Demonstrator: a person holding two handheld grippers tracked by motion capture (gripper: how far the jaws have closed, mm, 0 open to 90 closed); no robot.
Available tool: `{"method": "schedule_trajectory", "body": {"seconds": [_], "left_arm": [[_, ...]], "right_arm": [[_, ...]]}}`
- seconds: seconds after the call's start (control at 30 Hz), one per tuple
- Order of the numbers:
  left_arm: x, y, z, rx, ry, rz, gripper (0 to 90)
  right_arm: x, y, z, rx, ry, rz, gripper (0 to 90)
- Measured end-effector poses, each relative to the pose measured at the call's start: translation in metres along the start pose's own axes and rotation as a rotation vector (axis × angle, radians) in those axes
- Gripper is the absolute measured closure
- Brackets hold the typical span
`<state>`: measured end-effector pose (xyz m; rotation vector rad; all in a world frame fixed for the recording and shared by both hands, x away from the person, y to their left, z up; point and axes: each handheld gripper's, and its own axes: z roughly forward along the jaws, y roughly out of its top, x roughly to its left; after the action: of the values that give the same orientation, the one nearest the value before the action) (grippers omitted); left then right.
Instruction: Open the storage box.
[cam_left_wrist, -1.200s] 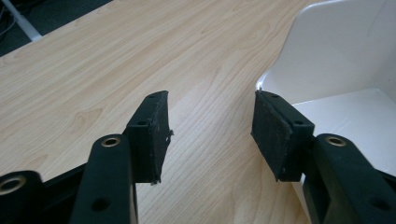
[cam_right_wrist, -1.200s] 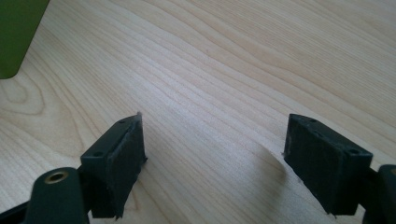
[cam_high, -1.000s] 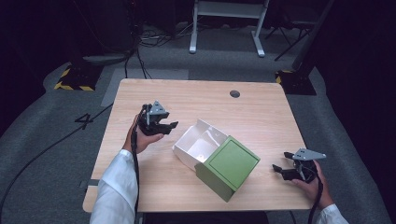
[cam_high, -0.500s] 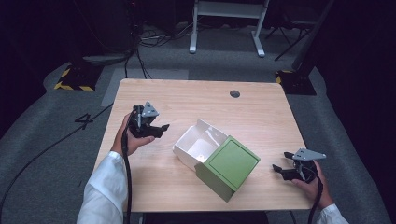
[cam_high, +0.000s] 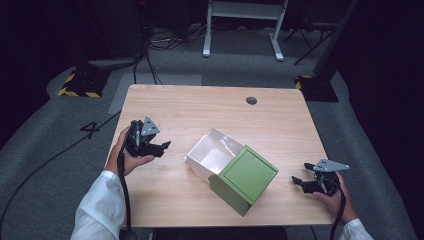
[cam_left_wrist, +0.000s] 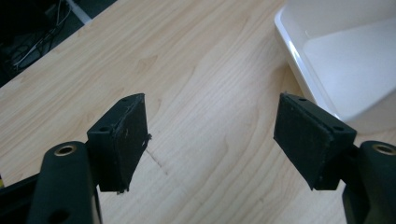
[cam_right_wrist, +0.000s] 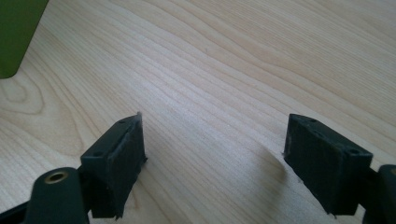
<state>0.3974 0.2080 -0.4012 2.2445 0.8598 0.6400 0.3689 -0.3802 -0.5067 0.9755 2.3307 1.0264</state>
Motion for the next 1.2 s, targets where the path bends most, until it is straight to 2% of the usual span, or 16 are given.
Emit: {"method": "schedule_trajectory", "body": {"seconds": [0.2,0.3,0.37,0.47,0.53,0.7,0.9,1.07,1.2], "left_arm": [[-0.015,-0.018,-0.005,0.04,0.024,0.035,22.1],[-0.018,-0.028,-0.003,0.049,0.025,0.009,18.7],[-0.02,-0.037,0.0,0.048,0.003,-0.016,17.6],[-0.025,-0.049,0.005,0.073,-0.005,0.0,17.1],[-0.027,-0.057,0.006,0.072,-0.016,-0.007,17.1],[-0.033,-0.073,0.008,0.082,-0.013,-0.009,17.4],[-0.035,-0.092,0.005,0.081,-0.017,-0.061,17.7],[-0.037,-0.107,0.002,0.073,-0.033,-0.132,18.3],[-0.036,-0.116,0.0,0.075,-0.026,-0.16,18.6]], "right_arm": [[0.0,0.0,0.0,0.0,-0.001,0.0,20.4],[0.0,0.0,0.0,0.001,0.002,0.002,20.4],[0.0,0.0,0.0,0.0,0.001,0.002,20.5],[0.0,0.0,0.0,-0.001,0.001,0.001,20.6],[0.0,0.0,0.0,0.0,0.001,0.002,20.6],[0.0,0.0,0.0,0.0,0.0,0.0,20.7],[0.0,0.0,0.0,-0.001,0.001,0.0,20.8],[0.0,0.0,0.0,-0.001,0.001,0.0,20.8],[0.0,0.0,0.0,-0.001,0.001,-0.001,21.0]]}}
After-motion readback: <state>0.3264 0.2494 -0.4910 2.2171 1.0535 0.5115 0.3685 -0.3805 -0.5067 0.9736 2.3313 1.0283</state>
